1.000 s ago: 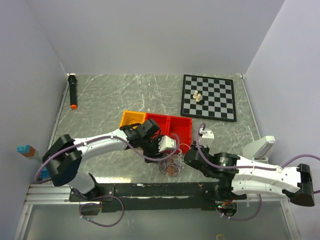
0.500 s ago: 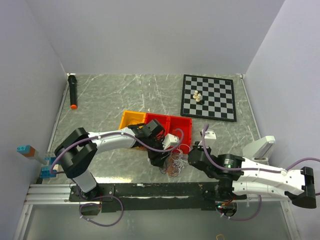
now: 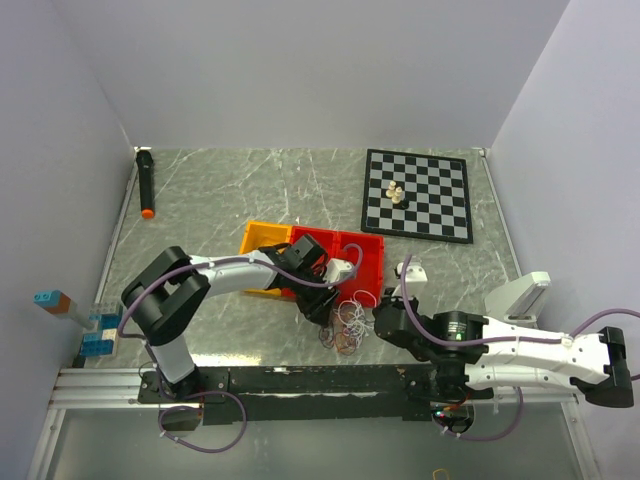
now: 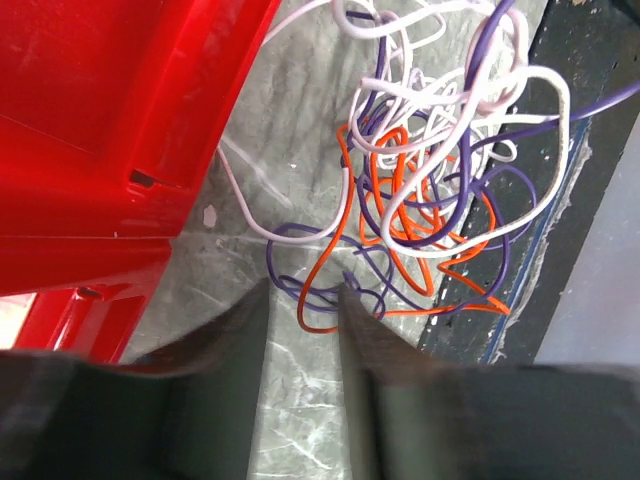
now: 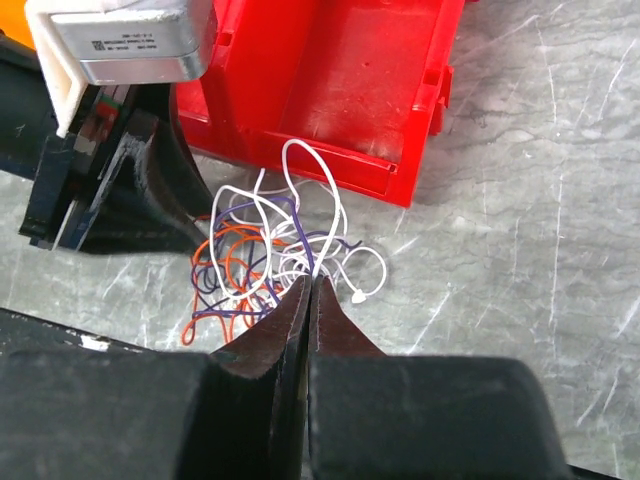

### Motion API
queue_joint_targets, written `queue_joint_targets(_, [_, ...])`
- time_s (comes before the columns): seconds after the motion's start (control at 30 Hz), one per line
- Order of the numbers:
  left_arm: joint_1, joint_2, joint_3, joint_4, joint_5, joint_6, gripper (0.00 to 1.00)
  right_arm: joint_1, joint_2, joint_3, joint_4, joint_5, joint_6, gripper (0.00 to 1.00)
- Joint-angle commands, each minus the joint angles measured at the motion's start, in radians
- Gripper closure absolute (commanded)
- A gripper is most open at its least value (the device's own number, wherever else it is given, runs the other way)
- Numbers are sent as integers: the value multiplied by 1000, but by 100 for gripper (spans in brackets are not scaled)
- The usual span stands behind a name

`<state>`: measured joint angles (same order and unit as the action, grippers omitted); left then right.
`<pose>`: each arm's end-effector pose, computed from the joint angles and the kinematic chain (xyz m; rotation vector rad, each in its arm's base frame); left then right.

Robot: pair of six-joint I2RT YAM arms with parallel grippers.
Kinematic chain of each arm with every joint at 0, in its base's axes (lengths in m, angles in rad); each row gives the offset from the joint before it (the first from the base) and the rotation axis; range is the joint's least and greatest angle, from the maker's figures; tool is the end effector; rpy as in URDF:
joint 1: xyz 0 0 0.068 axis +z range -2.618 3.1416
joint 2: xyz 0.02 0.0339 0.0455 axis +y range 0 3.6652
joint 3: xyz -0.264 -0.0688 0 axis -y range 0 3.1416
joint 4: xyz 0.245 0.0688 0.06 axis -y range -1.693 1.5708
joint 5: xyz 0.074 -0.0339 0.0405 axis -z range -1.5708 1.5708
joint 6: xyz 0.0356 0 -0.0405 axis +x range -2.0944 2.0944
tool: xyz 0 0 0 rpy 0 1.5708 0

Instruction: Untangle the cables

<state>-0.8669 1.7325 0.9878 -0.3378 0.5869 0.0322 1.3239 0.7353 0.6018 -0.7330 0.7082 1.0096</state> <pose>0.1998 -0.2658 0.1606 1.3812 2.3863 -1.0371 0.0568 0.1305 0.2405 -0.0491 2.2199 0.4236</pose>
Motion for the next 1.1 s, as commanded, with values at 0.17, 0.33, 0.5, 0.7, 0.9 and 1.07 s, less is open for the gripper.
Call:
queue_joint_targets(0.17, [2, -59, 60, -64, 13, 32, 91, 23, -20, 29, -9, 54, 11, 100])
queue_joint_targets(0.33, [8, -154, 175, -295, 53, 147, 97, 24, -31, 55, -40, 74, -2, 100])
queue_joint_targets(0.5, [37, -251, 287, -593, 160, 383, 97, 24, -31, 46, -52, 74, 9, 100])
queue_joint_targets(0.7, [63, -401, 386, -710, 154, 426, 97, 24, 42, 35, -26, 47, 6, 100])
queue_joint_targets(0.9, [72, -455, 593, -760, 116, 403, 97, 24, 133, 61, -48, 25, 30, 100])
queue_joint_targets(1.07, [91, -493, 728, -713, -33, 342, 98, 29, 144, 56, -63, 13, 47, 100])
